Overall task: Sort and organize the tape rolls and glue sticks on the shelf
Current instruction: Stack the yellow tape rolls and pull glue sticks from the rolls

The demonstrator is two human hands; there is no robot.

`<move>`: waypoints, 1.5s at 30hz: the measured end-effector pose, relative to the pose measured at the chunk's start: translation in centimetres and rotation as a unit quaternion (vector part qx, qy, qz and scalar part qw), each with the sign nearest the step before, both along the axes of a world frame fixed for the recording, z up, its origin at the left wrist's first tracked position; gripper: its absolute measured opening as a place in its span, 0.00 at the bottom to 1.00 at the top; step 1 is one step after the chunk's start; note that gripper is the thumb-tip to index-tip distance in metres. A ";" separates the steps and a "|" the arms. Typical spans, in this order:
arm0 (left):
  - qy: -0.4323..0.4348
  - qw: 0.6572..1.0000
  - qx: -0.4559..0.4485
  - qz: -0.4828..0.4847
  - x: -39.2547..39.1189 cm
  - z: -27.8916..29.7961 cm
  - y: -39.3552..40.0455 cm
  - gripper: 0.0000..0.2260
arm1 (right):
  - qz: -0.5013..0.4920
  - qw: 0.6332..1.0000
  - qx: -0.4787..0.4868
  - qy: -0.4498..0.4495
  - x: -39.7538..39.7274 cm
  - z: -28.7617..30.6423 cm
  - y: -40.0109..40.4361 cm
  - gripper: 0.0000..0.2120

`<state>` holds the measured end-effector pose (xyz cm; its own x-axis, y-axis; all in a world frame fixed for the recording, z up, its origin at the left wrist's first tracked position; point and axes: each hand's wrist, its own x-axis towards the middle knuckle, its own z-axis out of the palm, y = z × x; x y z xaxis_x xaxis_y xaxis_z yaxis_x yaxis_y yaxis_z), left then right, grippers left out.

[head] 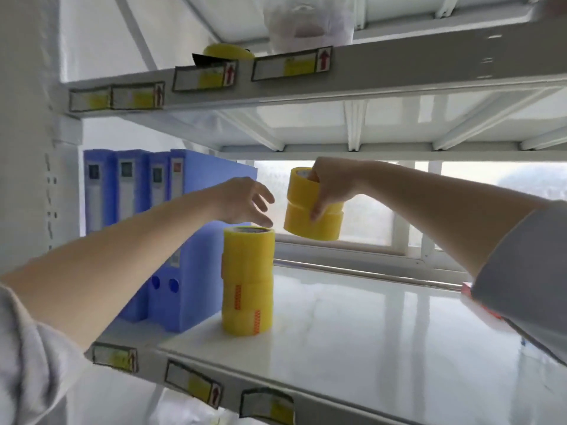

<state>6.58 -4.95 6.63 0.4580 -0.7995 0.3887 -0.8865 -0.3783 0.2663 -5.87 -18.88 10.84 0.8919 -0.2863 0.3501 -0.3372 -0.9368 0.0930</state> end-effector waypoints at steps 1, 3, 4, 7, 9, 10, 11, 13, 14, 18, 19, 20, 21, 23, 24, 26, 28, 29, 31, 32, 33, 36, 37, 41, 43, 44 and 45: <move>-0.002 1.000 0.001 0.010 0.6 0.0 0.7 0.23 | 0.010 1.000 -0.004 0.004 1.2 0.0 0.7 0.19; -0.008 1.000 -0.003 0.025 1.7 0.0 1.9 0.23 | 0.025 1.000 -0.013 0.011 3.3 0.2 1.9 0.20; -0.009 1.000 -0.006 0.029 2.2 0.0 2.3 0.23 | 0.031 0.999 -0.018 0.012 4.2 0.3 2.4 0.21; -0.015 0.999 0.002 0.043 3.5 -0.1 3.3 0.23 | 0.044 0.999 -0.027 0.012 6.6 0.7 3.3 0.23; -0.017 0.998 0.020 0.053 4.2 -0.2 3.7 0.23 | 0.048 0.998 -0.037 0.019 8.0 0.8 3.4 0.21; -0.017 0.998 0.029 0.057 4.5 -0.4 3.8 0.24 | 0.051 0.998 -0.043 0.023 8.5 0.8 3.5 0.19; -0.018 0.997 0.037 0.061 4.8 -0.5 3.8 0.24 | 0.052 0.997 -0.049 0.027 9.0 0.9 3.5 0.19; -0.025 0.996 0.052 0.066 5.3 -0.7 3.8 0.23 | 0.052 0.997 -0.054 0.034 9.7 0.8 3.5 0.20; -0.028 0.996 0.060 0.067 5.4 -0.8 3.7 0.22 | 0.051 0.996 -0.054 0.039 10.0 0.8 3.6 0.20; -0.031 0.994 0.070 0.075 5.9 -1.0 3.4 0.20 | 0.045 0.995 -0.061 0.065 11.1 0.8 4.1 0.21; -0.029 0.994 0.069 0.077 6.1 -1.0 3.4 0.20 | 0.045 0.995 -0.064 0.068 11.2 0.9 4.2 0.21; -0.028 0.994 0.071 0.080 6.2 -1.0 3.3 0.21 | 0.046 0.994 -0.068 0.069 11.4 1.1 4.4 0.21; -0.027 0.993 0.076 0.084 6.3 -1.0 3.2 0.21 | 0.048 0.994 -0.072 0.070 11.5 1.2 4.5 0.21; -0.025 0.992 0.089 0.090 6.5 -1.0 3.0 0.22 | 0.051 0.993 -0.078 0.074 11.8 1.3 4.7 0.22; -0.023 0.991 0.093 0.093 6.6 -1.1 2.9 0.23 | 0.052 0.992 -0.079 0.078 11.9 1.3 4.8 0.22; -0.018 0.990 0.096 0.101 6.7 -1.3 2.7 0.24 | 0.054 0.992 -0.072 0.089 12.0 1.4 4.8 0.24; -0.005 0.989 0.099 0.109 6.9 -1.5 2.5 0.27 | 0.056 0.992 -0.058 0.101 12.0 1.4 4.6 0.24; 0.002 0.988 0.100 0.114 7.0 -1.6 2.4 0.30 | 0.057 0.991 -0.053 0.107 11.9 1.4 4.5 0.25; 0.013 0.988 0.087 0.128 7.1 -1.8 2.2 0.35 | 0.063 0.991 -0.048 0.110 11.7 1.5 4.1 0.23; 0.018 0.988 0.075 0.134 7.1 -1.9 2.1 0.37 | 0.067 0.991 -0.049 0.106 11.6 1.6 3.8 0.21; 0.025 0.988 0.061 0.137 7.1 -1.9 2.0 0.39 | 0.069 0.991 -0.055 0.100 11.5 1.6 3.7 0.20; 0.044 0.990 0.030 0.129 7.2 -1.7 1.5 0.44 | 0.062 0.991 -0.080 0.086 11.1 1.9 3.6 0.24; 0.049 0.991 0.021 0.119 7.1 -1.6 1.4 0.44 | 0.059 0.992 -0.081 0.082 11.0 2.0 3.6 0.26; 0.073 0.993 -0.033 0.091 6.9 -1.3 0.8 0.49 | 0.018 0.999 0.006 0.038 10.3 1.9 2.7 0.41; 0.100 0.991 -0.056 0.075 7.0 -1.5 0.4 0.53 | -0.010 0.988 0.152 0.036 9.7 0.9 1.4 0.47; 0.117 0.989 -0.060 0.061 6.7 -1.6 0.3 0.50 | -0.015 0.971 0.236 0.044 9.4 0.1 0.9 0.47; 0.136 0.988 -0.061 0.047 6.3 -1.8 0.1 0.45 | -0.014 0.951 0.306 0.050 9.2 -1.0 0.4 0.47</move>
